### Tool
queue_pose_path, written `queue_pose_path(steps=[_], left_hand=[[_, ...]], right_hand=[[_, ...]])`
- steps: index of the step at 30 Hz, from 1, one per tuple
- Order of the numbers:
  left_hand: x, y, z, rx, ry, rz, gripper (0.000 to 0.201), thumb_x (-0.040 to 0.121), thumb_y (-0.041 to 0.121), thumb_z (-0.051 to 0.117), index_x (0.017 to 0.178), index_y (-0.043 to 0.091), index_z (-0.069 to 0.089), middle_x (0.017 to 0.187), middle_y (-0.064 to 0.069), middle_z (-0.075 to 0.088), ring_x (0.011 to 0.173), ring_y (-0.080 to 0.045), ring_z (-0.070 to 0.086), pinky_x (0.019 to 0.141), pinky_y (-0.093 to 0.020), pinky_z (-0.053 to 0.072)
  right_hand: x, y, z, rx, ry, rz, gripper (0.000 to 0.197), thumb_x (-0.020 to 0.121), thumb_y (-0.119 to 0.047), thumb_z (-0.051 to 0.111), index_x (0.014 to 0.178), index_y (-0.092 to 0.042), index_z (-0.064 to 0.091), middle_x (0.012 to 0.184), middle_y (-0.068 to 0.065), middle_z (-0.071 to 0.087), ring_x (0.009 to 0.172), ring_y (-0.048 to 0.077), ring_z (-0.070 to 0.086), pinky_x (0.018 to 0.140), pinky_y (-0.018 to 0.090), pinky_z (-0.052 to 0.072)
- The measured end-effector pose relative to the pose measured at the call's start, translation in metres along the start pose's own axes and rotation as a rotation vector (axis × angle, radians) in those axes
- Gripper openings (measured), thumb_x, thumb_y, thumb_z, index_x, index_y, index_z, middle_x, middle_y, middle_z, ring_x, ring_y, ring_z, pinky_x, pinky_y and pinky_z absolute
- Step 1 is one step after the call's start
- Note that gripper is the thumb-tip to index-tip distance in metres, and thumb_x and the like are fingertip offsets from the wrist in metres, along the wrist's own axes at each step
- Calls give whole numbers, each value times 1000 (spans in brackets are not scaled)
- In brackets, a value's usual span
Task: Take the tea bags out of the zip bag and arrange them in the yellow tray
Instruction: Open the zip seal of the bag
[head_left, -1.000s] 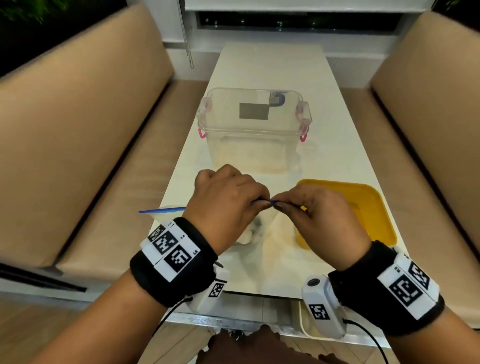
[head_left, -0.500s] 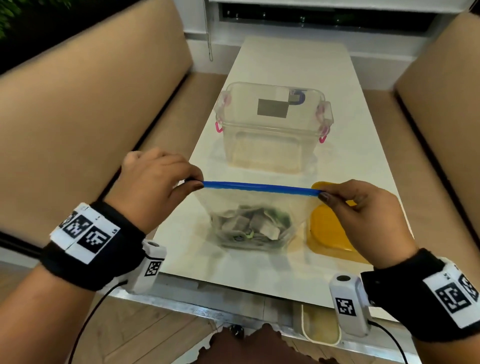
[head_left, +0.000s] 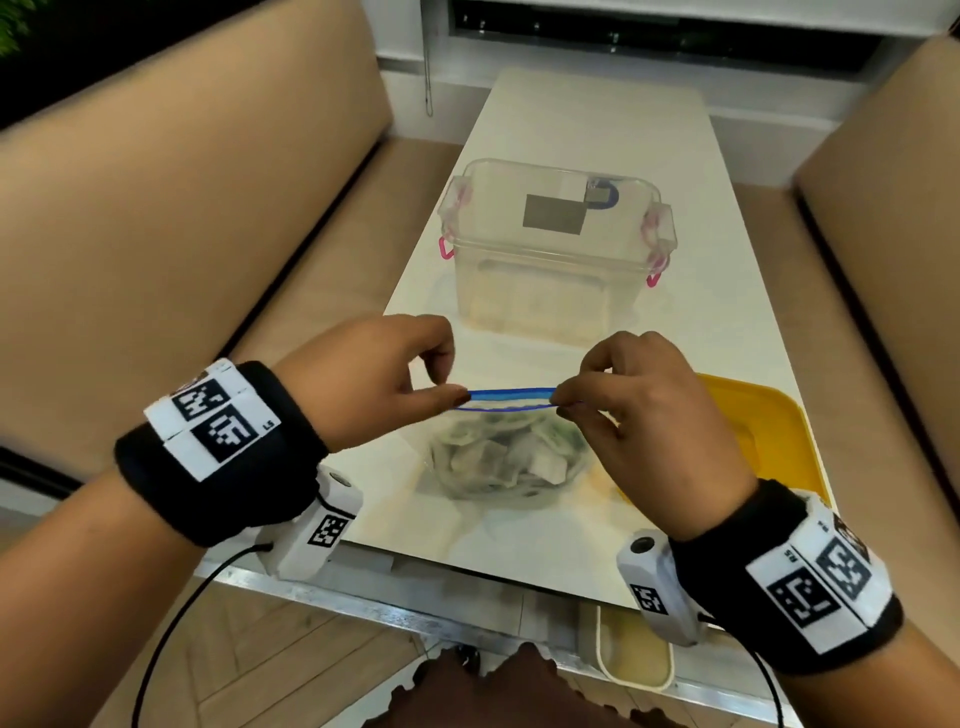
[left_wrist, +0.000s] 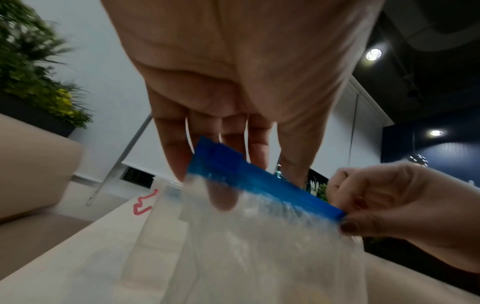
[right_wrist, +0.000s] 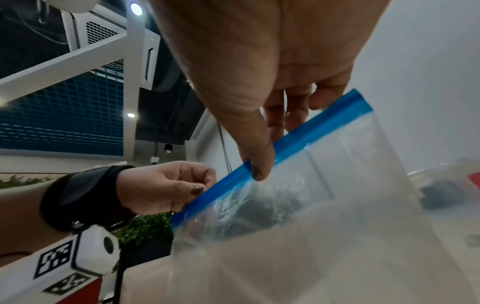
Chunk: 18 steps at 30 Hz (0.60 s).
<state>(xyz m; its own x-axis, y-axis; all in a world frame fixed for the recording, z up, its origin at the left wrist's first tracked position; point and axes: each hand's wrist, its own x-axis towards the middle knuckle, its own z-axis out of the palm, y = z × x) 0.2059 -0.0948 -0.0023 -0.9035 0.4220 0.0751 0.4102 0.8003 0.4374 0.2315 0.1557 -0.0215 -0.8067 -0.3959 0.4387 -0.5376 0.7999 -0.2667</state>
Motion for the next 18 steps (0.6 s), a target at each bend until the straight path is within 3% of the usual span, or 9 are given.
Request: queue_pose_path(steps=[2, 5, 8, 10, 12, 15, 18], left_hand=[[3, 5, 4, 35, -91, 15, 17, 84, 40, 64, 87, 28, 52, 71, 25, 59, 60, -4, 58, 58, -27, 43], [7, 7, 11, 36, -156, 13, 11, 89, 31, 58, 96, 31, 50, 75, 16, 62, 58, -3, 57, 60, -29, 47], [11, 7, 9, -39, -106, 1, 12, 93, 17, 47, 98, 27, 44, 70, 4, 63, 47, -10, 55, 50, -25, 44], [13, 6, 6, -79, -63, -19, 16, 93, 10, 42, 98, 25, 43, 69, -1, 63, 46, -9, 56, 51, -23, 44], [14, 3, 3, -156, -36, -76, 21, 89, 7, 45, 101, 24, 44, 82, 1, 61, 50, -6, 62, 56, -24, 49], [10, 1, 7, -346, -51, -180, 32, 83, 1, 52, 104, 24, 41, 94, 3, 60, 59, -13, 70, 63, -31, 57], [6, 0, 20, -640, -72, -270, 30, 85, -3, 52, 101, 20, 42, 93, -10, 61, 73, -23, 73, 68, -40, 59]], right_hand=[[0, -3, 0, -2, -3, -39, 12, 79, -9, 71, 82, -20, 75, 79, 1, 59, 70, 25, 47, 60, 30, 36], [0, -2, -3, -7, -25, -51, 16, 80, -11, 63, 80, -22, 75, 75, 0, 56, 70, 24, 45, 58, 31, 37], [-2, 1, -11, -49, -58, -63, 21, 77, -3, 67, 80, -22, 75, 76, 2, 55, 69, 26, 47, 57, 34, 41], [-2, 7, -16, -75, -79, -61, 26, 73, 4, 72, 78, -22, 75, 77, 3, 55, 69, 27, 49, 57, 37, 44], [-3, 17, -20, -110, -81, -47, 30, 69, 8, 73, 74, -21, 74, 78, 5, 54, 69, 28, 50, 56, 36, 44], [-2, 29, -21, -108, -41, 55, 29, 70, 11, 70, 73, -18, 73, 79, 7, 52, 68, 29, 51, 57, 30, 38], [0, 27, -14, 65, -117, 255, 25, 81, 0, 57, 81, -19, 72, 85, 2, 52, 69, 19, 53, 63, 21, 37]])
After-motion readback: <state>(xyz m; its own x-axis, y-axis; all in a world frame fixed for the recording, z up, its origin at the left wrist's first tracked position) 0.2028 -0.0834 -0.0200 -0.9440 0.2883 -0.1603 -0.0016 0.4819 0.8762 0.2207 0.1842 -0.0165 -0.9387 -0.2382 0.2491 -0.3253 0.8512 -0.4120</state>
